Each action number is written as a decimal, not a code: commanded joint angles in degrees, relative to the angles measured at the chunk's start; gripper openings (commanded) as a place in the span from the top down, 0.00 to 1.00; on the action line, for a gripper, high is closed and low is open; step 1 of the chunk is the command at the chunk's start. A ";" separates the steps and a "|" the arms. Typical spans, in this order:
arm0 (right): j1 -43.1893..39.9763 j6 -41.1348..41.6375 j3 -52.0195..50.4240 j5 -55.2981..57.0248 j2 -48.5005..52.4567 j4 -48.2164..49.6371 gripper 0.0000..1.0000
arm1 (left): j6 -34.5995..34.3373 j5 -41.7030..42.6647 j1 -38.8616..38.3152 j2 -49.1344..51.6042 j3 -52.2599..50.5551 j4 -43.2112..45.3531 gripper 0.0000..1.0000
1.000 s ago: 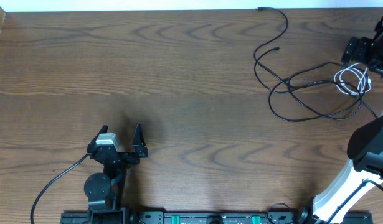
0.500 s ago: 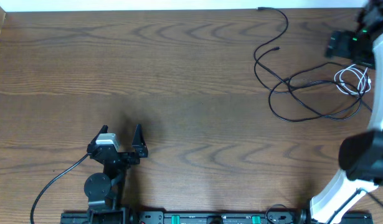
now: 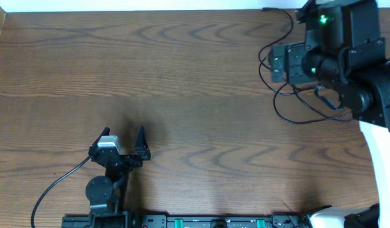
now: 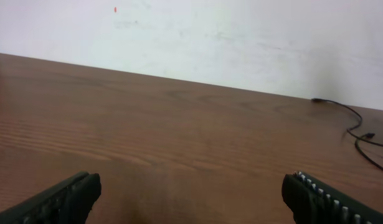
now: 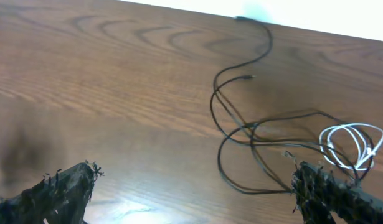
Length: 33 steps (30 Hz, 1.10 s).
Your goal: Untangle cables
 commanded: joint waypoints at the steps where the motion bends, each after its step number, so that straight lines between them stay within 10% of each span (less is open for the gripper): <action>1: 0.61 0.39 0.26 0.70 1.01 -0.09 0.01 | 1.16 0.15 -0.24 -0.37 -1.05 -1.92 0.02; 18: -4.70 -2.32 -3.41 3.26 -18.95 -1.05 0.01 | 1.16 0.15 -0.24 -0.35 -1.05 -1.90 0.02; 33: -3.96 -2.16 -39.95 4.09 -48.28 12.70 0.01 | 1.16 0.15 -0.24 -0.35 -1.05 -1.92 0.02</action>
